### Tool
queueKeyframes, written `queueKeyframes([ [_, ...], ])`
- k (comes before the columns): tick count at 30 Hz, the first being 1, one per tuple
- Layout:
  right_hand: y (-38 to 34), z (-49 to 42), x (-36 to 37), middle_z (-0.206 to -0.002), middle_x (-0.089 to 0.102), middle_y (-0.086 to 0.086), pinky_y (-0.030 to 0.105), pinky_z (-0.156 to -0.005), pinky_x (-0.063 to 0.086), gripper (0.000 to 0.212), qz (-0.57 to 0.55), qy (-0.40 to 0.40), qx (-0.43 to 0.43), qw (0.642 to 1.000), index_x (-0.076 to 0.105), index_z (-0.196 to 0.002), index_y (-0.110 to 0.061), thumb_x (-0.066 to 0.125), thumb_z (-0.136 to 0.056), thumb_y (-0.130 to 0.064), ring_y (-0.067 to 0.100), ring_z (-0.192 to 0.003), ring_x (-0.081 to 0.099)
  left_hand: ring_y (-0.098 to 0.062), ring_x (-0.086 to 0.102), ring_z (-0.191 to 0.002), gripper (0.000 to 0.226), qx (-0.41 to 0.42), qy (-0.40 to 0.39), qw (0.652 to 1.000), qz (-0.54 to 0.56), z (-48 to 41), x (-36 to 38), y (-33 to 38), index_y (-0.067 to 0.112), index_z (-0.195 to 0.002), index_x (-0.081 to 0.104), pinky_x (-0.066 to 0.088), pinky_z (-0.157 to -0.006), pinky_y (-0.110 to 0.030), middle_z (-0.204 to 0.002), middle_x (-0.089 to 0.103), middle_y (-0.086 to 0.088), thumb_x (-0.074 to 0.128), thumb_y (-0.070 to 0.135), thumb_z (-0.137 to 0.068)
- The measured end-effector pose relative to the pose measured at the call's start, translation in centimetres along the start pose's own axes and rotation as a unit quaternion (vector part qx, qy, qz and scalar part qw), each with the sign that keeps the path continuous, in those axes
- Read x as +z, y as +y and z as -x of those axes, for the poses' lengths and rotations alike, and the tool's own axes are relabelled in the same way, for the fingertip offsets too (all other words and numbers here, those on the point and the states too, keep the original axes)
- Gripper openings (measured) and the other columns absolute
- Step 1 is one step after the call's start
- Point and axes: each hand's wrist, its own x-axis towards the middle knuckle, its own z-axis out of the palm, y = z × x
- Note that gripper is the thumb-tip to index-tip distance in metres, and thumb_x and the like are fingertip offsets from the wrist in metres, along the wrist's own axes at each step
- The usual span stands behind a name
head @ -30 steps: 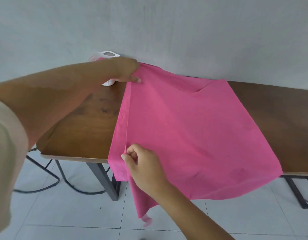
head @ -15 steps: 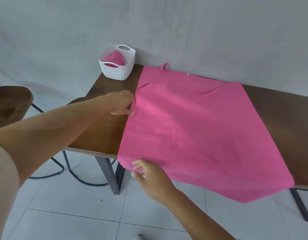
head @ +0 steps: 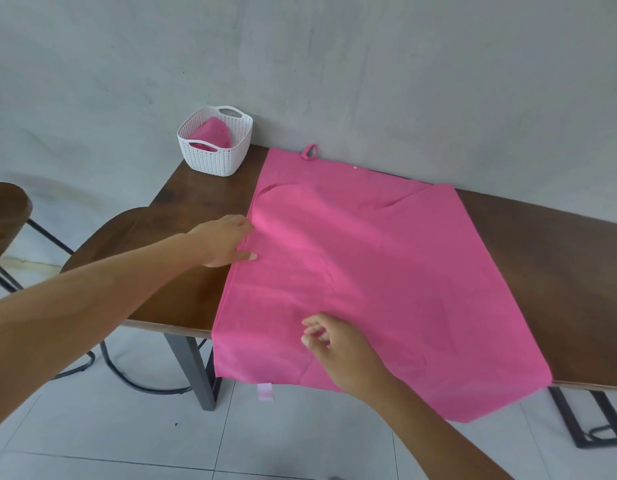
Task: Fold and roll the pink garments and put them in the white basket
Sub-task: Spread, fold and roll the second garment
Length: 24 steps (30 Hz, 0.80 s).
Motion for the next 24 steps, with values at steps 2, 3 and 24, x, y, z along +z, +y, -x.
queueKeyframes([
  [2,0.7,-0.4,-1.3,-0.111,0.069,-0.013,0.02,-0.085,0.049,0.026,0.003,0.009,0.0,1.0,0.064,-0.124,-0.022,0.059,-0.099,-0.028,0.001,-0.092,0.064,-0.023,0.026,-0.151,0.076,0.001,0.006,1.0,0.001,-1.1,-0.4,0.9,0.016,-0.158,0.03,0.033,-0.12,-0.042,-0.165,0.026,-0.005,0.051,0.058,-0.098],
  [3,1.1,-0.6,-1.9,-0.111,0.069,-0.014,0.02,-0.085,0.049,0.027,0.005,0.012,-0.001,1.0,0.065,-0.124,-0.022,0.059,-0.099,-0.029,0.001,-0.092,0.064,-0.023,0.023,-0.152,0.075,0.001,0.011,1.0,0.004,-1.6,-0.5,1.4,0.016,-0.158,0.029,0.031,-0.121,-0.042,-0.165,0.024,-0.005,0.051,0.058,-0.099],
  [24,14.8,-13.5,-15.9,-0.114,0.063,-0.022,0.023,-0.093,0.049,0.024,0.093,0.048,-0.032,0.994,0.061,-0.125,-0.032,0.053,-0.102,-0.035,-0.004,-0.102,0.058,-0.029,0.026,-0.15,0.077,-0.066,0.063,0.996,0.005,-19.4,-4.3,7.7,0.012,-0.159,0.026,0.024,-0.121,-0.043,-0.163,0.029,-0.011,0.051,0.055,-0.1],
])
